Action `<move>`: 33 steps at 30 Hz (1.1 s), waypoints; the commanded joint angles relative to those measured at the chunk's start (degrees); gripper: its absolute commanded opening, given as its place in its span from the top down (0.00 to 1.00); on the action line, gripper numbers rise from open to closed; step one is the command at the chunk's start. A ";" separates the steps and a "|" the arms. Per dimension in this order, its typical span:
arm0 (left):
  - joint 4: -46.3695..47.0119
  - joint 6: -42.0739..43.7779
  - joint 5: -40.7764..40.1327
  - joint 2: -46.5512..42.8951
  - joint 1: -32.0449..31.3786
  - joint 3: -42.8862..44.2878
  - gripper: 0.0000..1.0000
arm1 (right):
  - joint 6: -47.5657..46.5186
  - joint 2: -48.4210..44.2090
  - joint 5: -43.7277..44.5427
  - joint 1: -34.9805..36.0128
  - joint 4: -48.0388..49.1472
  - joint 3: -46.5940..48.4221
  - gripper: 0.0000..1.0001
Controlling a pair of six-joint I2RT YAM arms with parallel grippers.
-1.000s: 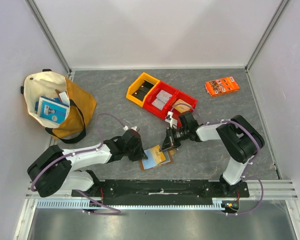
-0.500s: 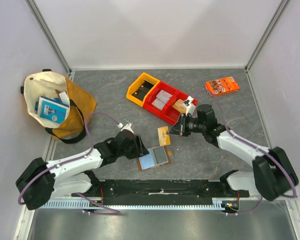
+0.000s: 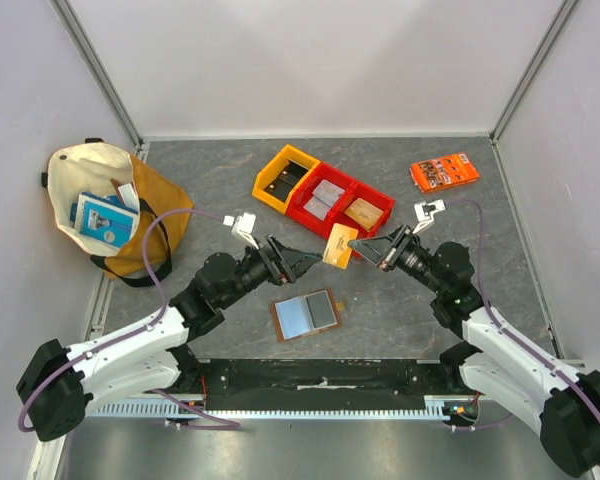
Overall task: Take the credit cards out of the card holder
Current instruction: Place the credit card in the storage box.
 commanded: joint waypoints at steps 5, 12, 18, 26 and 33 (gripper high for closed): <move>20.22 -0.47 7.54 7.63 -0.16 1.42 0.11 | 7.22 -2.43 3.56 0.06 14.66 -2.18 1.00; 25.42 -0.21 10.36 12.21 -0.16 4.23 0.22 | 9.33 -1.20 2.50 0.15 19.41 -4.03 1.00; 29.37 -1.26 10.89 15.90 -0.33 4.85 0.56 | 9.94 -1.11 2.33 0.15 20.82 -4.56 1.00; 22.73 1.45 12.81 15.39 1.06 6.51 0.98 | 7.58 -1.28 1.01 0.15 18.98 -4.30 0.74; -1.24 10.58 31.96 10.64 12.57 12.92 0.98 | -15.06 -4.45 -2.42 0.15 -6.82 8.07 0.35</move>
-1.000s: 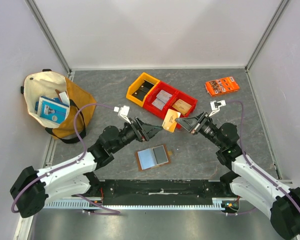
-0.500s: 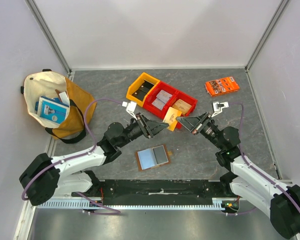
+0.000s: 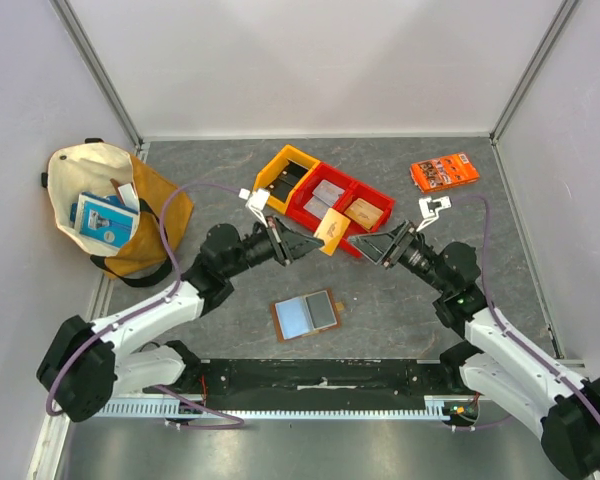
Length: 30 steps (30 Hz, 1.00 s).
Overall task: Take the credit cards out of the card holder
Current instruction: Place the credit card in the storage box.
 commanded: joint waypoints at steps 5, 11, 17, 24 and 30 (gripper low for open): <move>-42.03 28.70 18.57 -5.33 6.16 17.71 0.98 | -41.02 -0.89 -8.65 0.15 -37.72 22.79 0.21; -60.89 45.24 25.68 -5.95 6.08 26.96 0.98 | -55.39 2.45 -22.26 0.15 -49.54 31.95 0.21; -68.89 55.44 32.01 -4.02 6.08 31.70 0.98 | -57.41 8.34 -34.92 0.33 -49.54 36.26 0.27; -74.78 61.60 34.22 -2.26 5.99 35.40 0.98 | -59.17 15.19 -37.67 6.11 -50.33 39.77 0.37; -76.72 63.10 32.82 -2.52 5.81 35.40 0.98 | -61.11 18.80 -37.75 9.03 -50.86 41.36 0.70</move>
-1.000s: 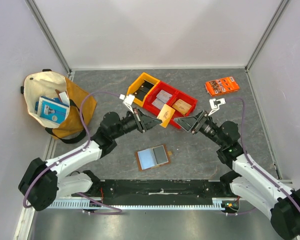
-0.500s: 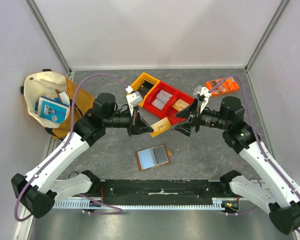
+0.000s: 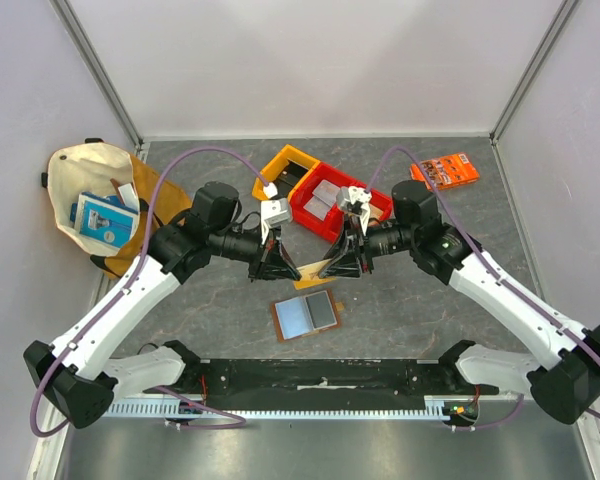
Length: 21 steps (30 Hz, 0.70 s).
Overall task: Take the credit cards out of the card holder
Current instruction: Place the credit card in the storage box.
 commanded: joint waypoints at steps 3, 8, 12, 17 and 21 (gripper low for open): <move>-2.39 4.00 -1.97 -1.61 -0.24 1.22 0.97 | -0.91 1.32 -1.60 0.26 -0.13 2.91 1.00; 2.88 -2.40 -14.78 -5.12 -0.33 -2.38 0.66 | 3.64 1.59 2.35 -2.63 -0.22 0.98 1.00; 7.45 -7.58 -35.50 -10.03 -0.15 -7.82 0.31 | 8.66 1.76 9.72 -8.07 -0.04 -1.47 1.00; 13.95 -11.29 -57.73 -17.24 -0.07 -15.47 0.16 | 19.89 4.30 22.98 -17.56 -0.13 -3.06 1.00; 15.90 -13.05 -68.23 -20.15 0.72 -18.12 0.15 | 29.22 9.31 28.98 -25.13 0.13 -2.89 1.00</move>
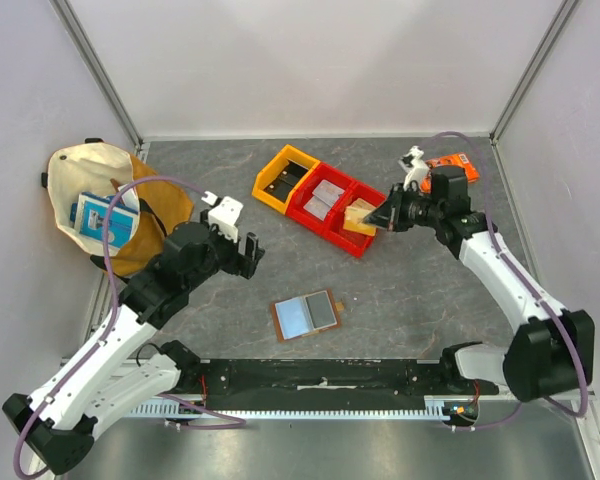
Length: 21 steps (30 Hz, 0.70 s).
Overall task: Take the credit cards out of the card holder
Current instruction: Place the credit card in the storage box.
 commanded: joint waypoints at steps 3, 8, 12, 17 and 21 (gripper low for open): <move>6.30 -4.66 -20.96 -3.37 1.34 -3.02 0.15 | 15.43 9.49 13.26 -8.41 1.07 2.14 1.00; 6.39 -5.01 -22.99 -3.99 1.34 -3.99 0.16 | 17.28 20.65 12.83 -8.85 1.25 8.29 1.00; 6.48 -5.27 -22.82 -4.08 1.34 -4.08 0.16 | 20.35 27.33 12.30 -8.85 2.21 13.57 1.00; 6.48 -5.27 -22.82 -3.99 1.51 -4.26 0.17 | 24.14 32.70 12.22 -8.76 4.33 16.91 0.97; 6.57 -5.19 -22.46 -3.90 1.52 -4.34 0.17 | 24.76 35.60 12.22 -8.32 3.89 18.85 0.94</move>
